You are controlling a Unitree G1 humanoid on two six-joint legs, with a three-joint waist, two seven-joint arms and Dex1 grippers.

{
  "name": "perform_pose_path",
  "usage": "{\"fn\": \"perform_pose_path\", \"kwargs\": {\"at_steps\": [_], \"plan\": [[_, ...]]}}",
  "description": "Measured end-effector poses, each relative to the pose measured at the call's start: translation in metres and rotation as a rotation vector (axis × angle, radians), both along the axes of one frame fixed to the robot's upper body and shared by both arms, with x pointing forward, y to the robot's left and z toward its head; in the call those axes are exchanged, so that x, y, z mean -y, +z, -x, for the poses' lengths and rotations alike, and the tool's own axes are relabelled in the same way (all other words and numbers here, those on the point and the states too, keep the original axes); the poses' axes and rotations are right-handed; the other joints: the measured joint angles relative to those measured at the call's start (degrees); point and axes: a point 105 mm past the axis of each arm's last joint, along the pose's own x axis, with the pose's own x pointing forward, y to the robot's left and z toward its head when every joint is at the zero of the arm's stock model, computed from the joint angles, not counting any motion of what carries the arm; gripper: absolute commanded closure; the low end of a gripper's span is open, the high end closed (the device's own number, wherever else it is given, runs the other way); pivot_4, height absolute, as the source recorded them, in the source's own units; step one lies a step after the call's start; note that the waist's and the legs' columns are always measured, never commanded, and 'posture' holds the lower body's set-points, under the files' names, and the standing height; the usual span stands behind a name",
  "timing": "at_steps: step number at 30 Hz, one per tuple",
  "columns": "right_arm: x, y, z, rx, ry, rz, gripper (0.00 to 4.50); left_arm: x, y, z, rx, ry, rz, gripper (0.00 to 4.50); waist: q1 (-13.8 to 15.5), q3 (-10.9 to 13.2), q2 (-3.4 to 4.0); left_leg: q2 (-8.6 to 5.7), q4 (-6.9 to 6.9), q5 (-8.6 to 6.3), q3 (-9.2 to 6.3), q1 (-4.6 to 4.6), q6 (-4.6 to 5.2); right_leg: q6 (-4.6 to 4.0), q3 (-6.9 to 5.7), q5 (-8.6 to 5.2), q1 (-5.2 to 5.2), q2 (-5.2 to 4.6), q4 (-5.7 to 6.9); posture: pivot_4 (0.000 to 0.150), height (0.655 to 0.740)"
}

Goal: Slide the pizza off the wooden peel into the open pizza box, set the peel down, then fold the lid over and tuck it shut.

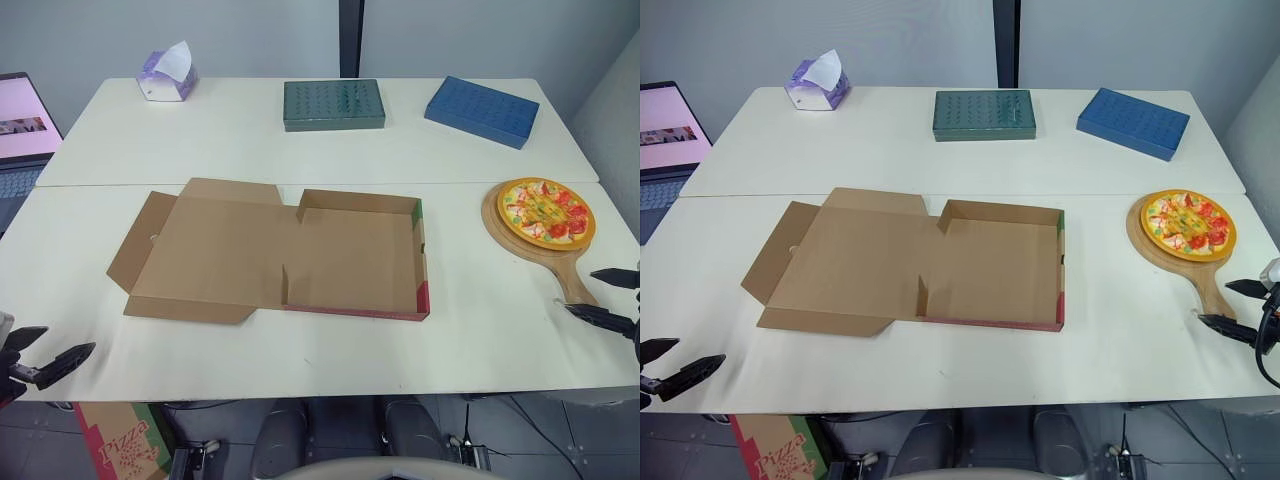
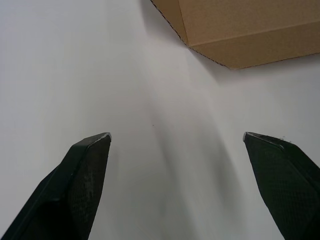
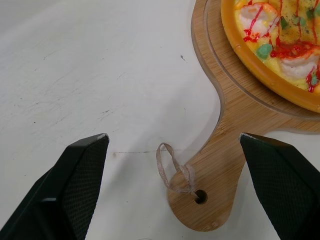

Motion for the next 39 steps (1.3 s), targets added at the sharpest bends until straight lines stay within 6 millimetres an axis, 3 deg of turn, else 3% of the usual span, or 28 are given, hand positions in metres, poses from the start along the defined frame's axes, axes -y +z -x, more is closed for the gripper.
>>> {"fn": "perform_pose_path", "kwargs": {"at_steps": [30,36,39], "plan": [[-0.003,0.009,-0.015,0.055,-0.021,-0.013,0.00,0.008,0.001,-0.002,0.017,-0.025,0.168,0.04,-0.02,0.00,0.00,0.00,0.00,0.00,0.00,0.01,0.00,0.00,0.00,0.01,0.00,0.00,0.00,0.150,0.7400],[-0.002,0.009,-0.015,0.055,-0.024,-0.013,0.00,0.036,0.014,-0.007,0.028,-0.184,0.189,0.04,0.01,0.00,0.00,0.00,0.00,0.00,0.00,0.00,0.00,-0.01,0.00,0.01,0.00,0.00,0.00,0.150,0.7400],[0.000,0.005,-0.012,0.054,-0.044,-0.019,0.00,0.067,0.027,-0.022,0.071,-0.322,0.189,0.04,0.16,0.00,0.00,-0.01,0.00,0.00,-0.02,0.00,0.00,0.01,0.00,0.02,0.03,0.00,-0.01,0.150,0.7400]]}}
